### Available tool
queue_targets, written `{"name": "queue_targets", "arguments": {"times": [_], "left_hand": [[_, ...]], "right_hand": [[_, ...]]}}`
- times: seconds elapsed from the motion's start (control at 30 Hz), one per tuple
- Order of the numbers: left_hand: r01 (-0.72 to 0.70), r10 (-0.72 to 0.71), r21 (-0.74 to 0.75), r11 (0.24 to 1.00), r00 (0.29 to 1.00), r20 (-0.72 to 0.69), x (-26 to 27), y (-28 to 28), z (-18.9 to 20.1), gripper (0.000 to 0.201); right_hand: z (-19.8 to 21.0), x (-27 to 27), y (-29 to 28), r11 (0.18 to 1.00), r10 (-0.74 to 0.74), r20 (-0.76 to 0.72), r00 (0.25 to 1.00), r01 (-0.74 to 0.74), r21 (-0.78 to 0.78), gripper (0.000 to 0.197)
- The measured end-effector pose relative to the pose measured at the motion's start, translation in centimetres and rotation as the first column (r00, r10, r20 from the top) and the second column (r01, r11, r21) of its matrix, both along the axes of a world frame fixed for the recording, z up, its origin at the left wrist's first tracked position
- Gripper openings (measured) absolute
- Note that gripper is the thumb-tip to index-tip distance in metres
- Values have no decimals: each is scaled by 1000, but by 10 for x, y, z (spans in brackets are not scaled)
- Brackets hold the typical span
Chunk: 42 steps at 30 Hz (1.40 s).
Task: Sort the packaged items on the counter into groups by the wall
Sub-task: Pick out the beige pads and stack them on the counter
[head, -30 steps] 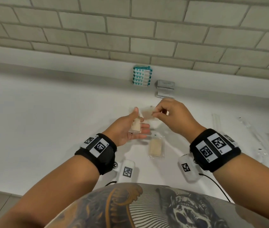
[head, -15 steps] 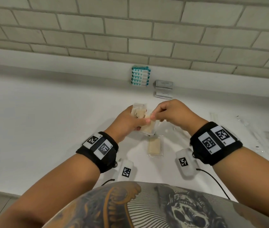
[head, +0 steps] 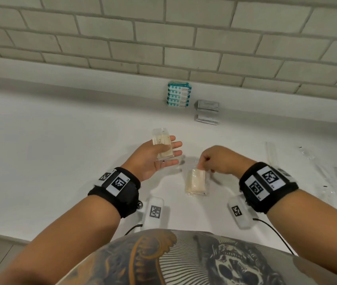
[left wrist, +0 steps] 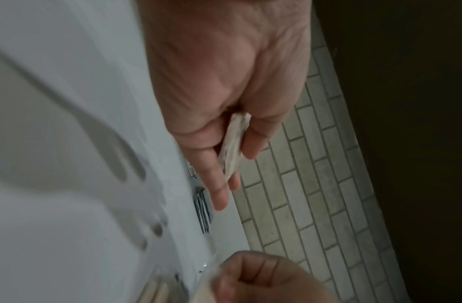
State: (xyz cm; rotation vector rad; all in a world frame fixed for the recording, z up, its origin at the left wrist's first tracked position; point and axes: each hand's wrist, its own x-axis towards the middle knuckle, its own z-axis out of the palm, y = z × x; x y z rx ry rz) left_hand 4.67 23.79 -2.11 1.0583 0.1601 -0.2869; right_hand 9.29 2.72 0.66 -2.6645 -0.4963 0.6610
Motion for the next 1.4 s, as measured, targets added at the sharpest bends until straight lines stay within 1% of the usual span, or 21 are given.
{"name": "queue_targets", "arguments": {"times": [0.03, 0.07, 0.1, 0.17, 0.23, 0.27, 0.3, 0.43, 0.5, 0.53, 0.6, 0.67, 0.73, 0.8, 0.9, 0.93, 1.0, 1.1, 1.17, 1.27, 1.4], "left_hand": [[13, -13, 32, 999, 1000, 14, 0, 0, -1, 28], [19, -21, 66, 998, 1000, 22, -2, 0, 0, 27], [25, -27, 83, 996, 999, 27, -3, 0, 1, 27], [32, -35, 103, 994, 999, 27, -3, -1, 1, 29], [53, -57, 128, 990, 998, 30, -4, -4, 3, 32], [67, -75, 164, 984, 996, 42, -4, -8, 5, 33], [77, -93, 218, 973, 994, 62, -3, -11, 6, 35], [56, -145, 514, 856, 980, 135, 1, -27, 9, 52], [64, -177, 568, 821, 973, 146, 4, -30, 9, 64], [57, -171, 571, 819, 974, 149, 5, -30, 10, 66], [25, -143, 575, 818, 976, 162, 3, -28, 13, 57], [21, -154, 574, 819, 971, 184, 1, -26, 12, 50], [18, -157, 565, 825, 968, 198, -1, -26, 11, 42], [-34, -88, 524, 851, 975, 206, 0, -24, 10, 30], [-135, 24, 470, 872, 972, 235, 2, -20, 8, 24], [-145, 33, 465, 873, 970, 241, 2, -19, 7, 23], [-144, 35, 447, 883, 970, 242, 2, -19, 7, 23], [-145, 55, 386, 911, 971, 233, 2, -21, 8, 23], [-164, 77, 386, 908, 970, 232, 2, -21, 7, 21], [-178, 71, 446, 877, 967, 246, 3, -20, 8, 20], [-114, -13, 510, 852, 971, 239, 2, -19, 10, 22]], "right_hand": [[-6, 1, 0, 999, 13, 20, 1000, -12, -53, 15], [-8, 2, -1, 998, 8, 49, 999, -5, -59, 21], [-7, 2, -2, 1000, -3, 87, 996, 5, -23, 25], [3, 1, 2, 988, -53, 155, 986, 30, 150, 24], [16, -2, 8, 911, -155, 126, 980, 93, 401, 19], [23, -4, 12, 866, -196, 99, 976, 125, 485, 21], [27, -6, 16, 844, -217, 85, 972, 143, 517, 26], [27, -16, 35, 862, -209, 29, 978, 170, 478, 47], [23, -19, 39, 849, -225, -5, 974, 199, 490, 45], [22, -20, 39, 843, -227, -19, 974, 206, 497, 43], [21, -19, 38, 838, -211, -47, 976, 205, 505, 35], [23, -19, 37, 823, -215, -67, 974, 218, 525, 18], [24, -16, 35, 811, -239, -54, 970, 230, 539, 12], [24, -12, 30, 796, -261, -59, 964, 249, 552, 6], [25, -8, 19, 738, -281, -139, 950, 306, 602, 7], [26, -8, 17, 736, -270, -157, 950, 309, 602, 8], [26, -7, 16, 764, -242, -158, 957, 289, 577, 13], [25, -8, 18, 817, -228, -72, 971, 231, 527, 11], [25, -9, 18, 843, -217, -13, 976, 195, 502, 7], [26, -10, 16, 847, -214, 38, 976, 166, 506, 5], [30, -9, 14, 846, -197, 80, 977, 128, 518, 7]]}}
